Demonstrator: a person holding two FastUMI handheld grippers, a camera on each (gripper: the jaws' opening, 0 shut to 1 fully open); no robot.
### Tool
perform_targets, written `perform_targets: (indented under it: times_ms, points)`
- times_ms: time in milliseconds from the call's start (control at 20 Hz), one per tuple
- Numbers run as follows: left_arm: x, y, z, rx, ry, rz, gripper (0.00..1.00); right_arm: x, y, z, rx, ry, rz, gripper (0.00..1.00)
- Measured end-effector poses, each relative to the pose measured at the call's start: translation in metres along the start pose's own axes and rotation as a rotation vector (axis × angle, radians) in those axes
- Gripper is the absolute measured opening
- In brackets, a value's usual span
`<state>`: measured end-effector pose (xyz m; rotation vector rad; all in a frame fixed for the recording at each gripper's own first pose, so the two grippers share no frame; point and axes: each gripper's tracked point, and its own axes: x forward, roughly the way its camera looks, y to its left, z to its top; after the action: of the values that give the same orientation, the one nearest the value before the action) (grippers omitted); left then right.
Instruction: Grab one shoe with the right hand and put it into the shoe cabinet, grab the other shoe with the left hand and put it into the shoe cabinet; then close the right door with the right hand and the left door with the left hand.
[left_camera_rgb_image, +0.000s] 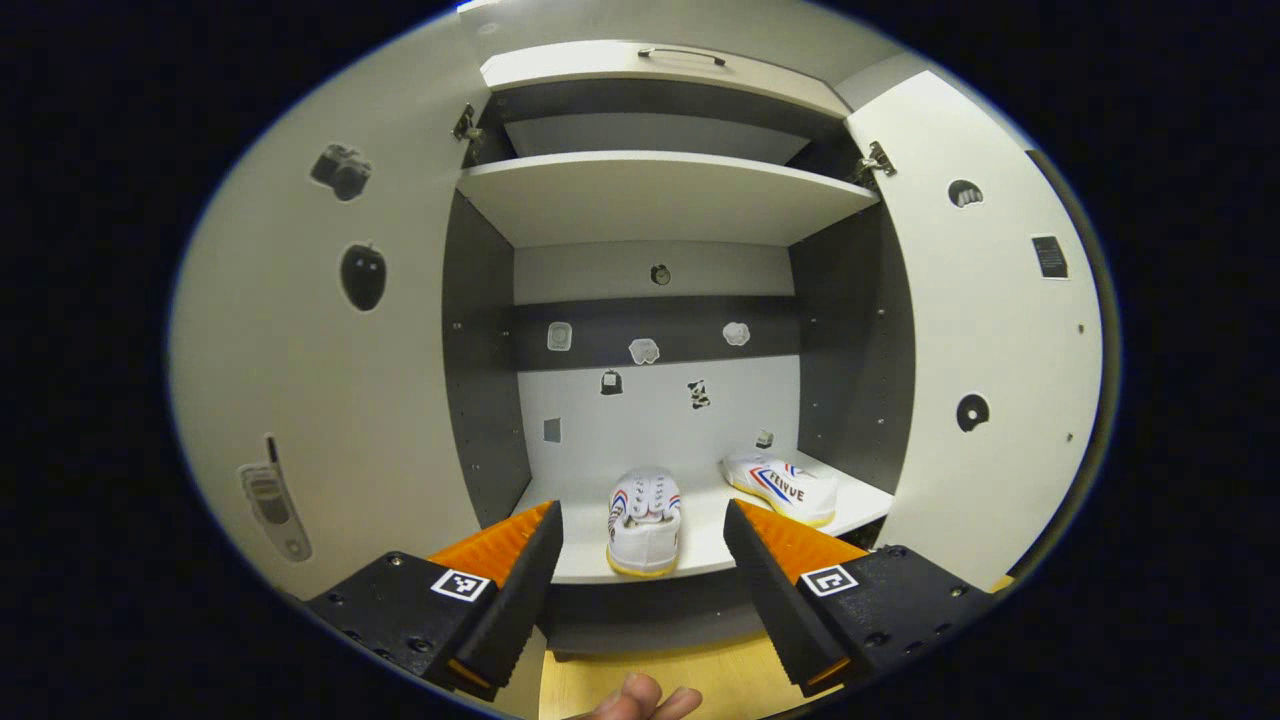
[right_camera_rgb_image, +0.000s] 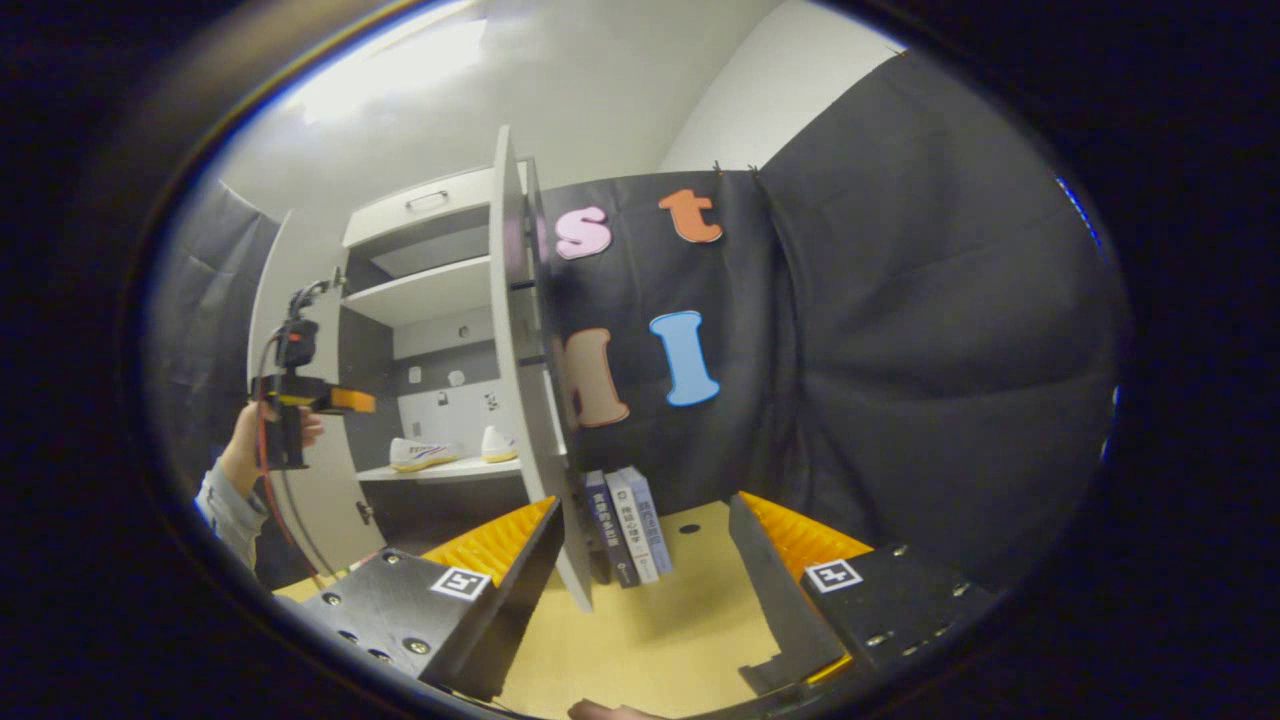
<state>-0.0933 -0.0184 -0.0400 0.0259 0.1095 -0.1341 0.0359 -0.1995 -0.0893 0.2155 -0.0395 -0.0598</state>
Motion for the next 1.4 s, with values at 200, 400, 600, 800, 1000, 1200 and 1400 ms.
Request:
perform_targets:
  times_ms: [200, 400, 600, 800, 1000, 1200, 1400]
  points:
    - [-0.049, 0.007, -0.014, 0.002, -0.043, -0.056, 0.97, 0.032, -0.039, 0.052, -0.024, -0.046, -0.064, 0.99]
    - [-0.099, 0.018, -0.035, -0.014, -0.045, -0.074, 0.97, 0.062, -0.051, 0.083, -0.082, -0.023, -0.027, 0.99]
    - [-0.155, 0.019, -0.055, -0.09, -0.029, -0.141, 0.98, 0.108, -0.051, 0.103, -0.136, 0.016, 0.06, 0.99]
    - [-0.206, 0.02, -0.063, -0.071, -0.092, -0.228, 0.95, 0.15, -0.037, 0.115, -0.167, 0.057, 0.096, 0.99]
    - [-0.241, 0.036, -0.072, -0.072, -0.101, -0.223, 0.95, 0.179, -0.003, 0.134, -0.164, 0.077, 0.123, 0.99]
    - [-0.263, 0.054, -0.074, -0.085, -0.125, -0.198, 0.95, 0.198, 0.042, 0.15, -0.21, 0.085, 0.16, 1.0]
    - [-0.274, 0.075, -0.077, -0.05, -0.132, -0.17, 0.95, 0.207, 0.076, 0.144, -0.28, 0.104, 0.176, 0.99]
